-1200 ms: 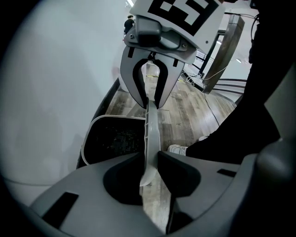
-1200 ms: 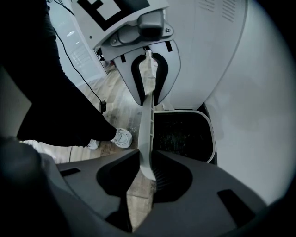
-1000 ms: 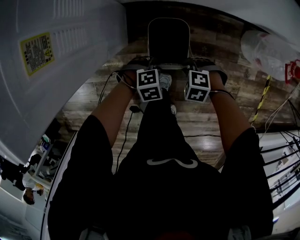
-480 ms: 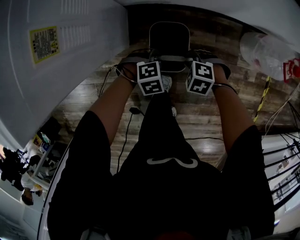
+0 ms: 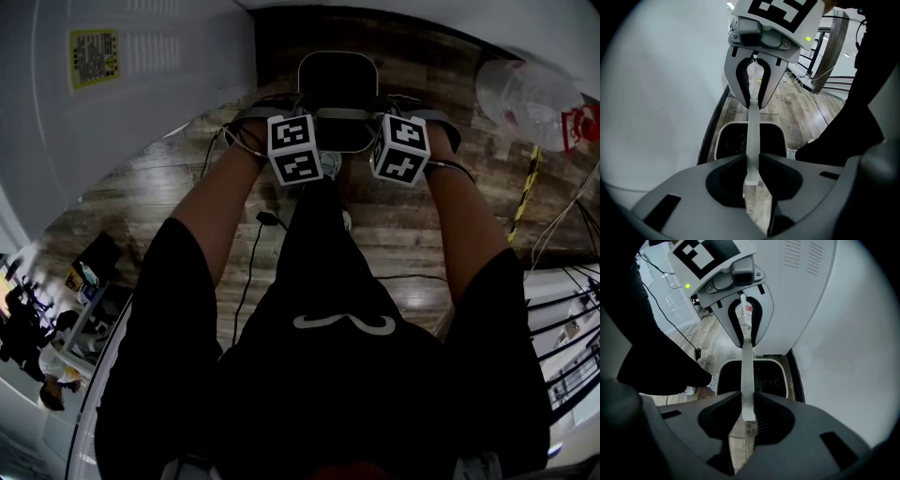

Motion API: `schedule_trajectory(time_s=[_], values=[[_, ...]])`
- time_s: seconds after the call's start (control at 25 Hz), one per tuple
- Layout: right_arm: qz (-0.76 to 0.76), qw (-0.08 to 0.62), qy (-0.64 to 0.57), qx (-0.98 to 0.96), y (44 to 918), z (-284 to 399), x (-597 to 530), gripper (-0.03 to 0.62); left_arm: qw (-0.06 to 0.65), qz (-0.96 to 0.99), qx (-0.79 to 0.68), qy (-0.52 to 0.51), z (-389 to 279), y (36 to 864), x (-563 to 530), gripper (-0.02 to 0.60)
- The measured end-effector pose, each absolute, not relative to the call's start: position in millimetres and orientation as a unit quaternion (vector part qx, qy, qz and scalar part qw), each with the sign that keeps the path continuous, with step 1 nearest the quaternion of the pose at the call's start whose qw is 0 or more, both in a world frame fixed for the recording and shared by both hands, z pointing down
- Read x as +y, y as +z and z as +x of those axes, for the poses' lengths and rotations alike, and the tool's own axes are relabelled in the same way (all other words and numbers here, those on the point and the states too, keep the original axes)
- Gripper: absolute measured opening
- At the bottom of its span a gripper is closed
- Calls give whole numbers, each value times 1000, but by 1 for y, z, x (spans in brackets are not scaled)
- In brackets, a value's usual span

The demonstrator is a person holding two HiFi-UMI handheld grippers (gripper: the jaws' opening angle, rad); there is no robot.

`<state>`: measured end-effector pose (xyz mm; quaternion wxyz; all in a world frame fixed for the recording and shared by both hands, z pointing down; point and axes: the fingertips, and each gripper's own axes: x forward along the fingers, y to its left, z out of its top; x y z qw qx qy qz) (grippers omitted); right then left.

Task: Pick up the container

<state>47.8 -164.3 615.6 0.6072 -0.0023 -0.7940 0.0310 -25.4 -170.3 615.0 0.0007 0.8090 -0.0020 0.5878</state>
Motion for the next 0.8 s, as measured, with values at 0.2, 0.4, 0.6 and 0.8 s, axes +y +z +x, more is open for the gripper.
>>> schedule_trajectory(time_s=[0.2,0.4,0.6,0.8], values=[[-9,605,29,-796,593,50,-147,89,11,809,2,588,-23,593,-152,89],[-5,604,23,-797,564,54,-136,89,15,808,-2,589,-19,563,-140,91],[-7,608,12,-794,519,56,-119,89,18,808,-6,589,-17,518,-120,89],[-8,606,13,-795,458,55,-100,90,16,810,-12,586,-19,456,-102,90]])
